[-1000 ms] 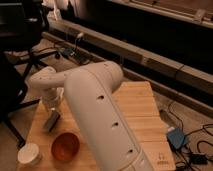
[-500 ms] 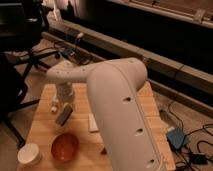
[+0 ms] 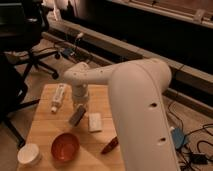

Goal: Place the eraser on the white sponge

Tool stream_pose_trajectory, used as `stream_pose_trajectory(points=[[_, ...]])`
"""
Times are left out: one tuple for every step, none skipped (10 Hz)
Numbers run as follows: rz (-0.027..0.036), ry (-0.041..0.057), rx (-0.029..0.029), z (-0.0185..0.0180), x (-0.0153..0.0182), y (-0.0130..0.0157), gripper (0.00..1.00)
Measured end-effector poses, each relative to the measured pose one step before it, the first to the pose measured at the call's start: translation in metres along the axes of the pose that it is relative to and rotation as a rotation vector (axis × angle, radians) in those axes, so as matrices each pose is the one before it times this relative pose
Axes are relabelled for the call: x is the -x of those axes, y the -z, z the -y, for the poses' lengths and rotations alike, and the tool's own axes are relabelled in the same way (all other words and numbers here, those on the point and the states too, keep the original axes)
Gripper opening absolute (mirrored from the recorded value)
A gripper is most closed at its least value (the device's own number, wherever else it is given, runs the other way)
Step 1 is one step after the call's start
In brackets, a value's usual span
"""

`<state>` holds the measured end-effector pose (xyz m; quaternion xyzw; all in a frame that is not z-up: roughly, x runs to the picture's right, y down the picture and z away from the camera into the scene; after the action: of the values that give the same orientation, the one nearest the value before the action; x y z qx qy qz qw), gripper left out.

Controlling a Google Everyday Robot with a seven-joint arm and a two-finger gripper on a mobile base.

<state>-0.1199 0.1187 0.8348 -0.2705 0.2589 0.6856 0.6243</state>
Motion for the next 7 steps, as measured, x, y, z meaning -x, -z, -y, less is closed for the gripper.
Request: stream_pose_trajectory(points=[[0.00341, -0.00257, -0.00416, 0.01153, -0.00318, -0.00057, 0.0], [0.00131, -0.00059, -0.00835, 0.01079, -0.00371, -0.00134, 0.0], [-0.00218, -0.00423, -0.00784, 0.00951, -0.00396, -0.00204, 0.0], [-0.00244, -0.00712, -0.00686, 0.00721, -0.00308, -0.00183, 0.0], [-0.00243, -0.0051, -0.00084, 0.00175, -0.00204, -0.00147, 0.01], [-0.00093, -0.00516, 0.00186, -0.00045, -0.00094, -0.00103, 0.07], [-0.0022, -0.00079, 0.00202, -0.00065, -0.00109, -0.00064, 0.15]])
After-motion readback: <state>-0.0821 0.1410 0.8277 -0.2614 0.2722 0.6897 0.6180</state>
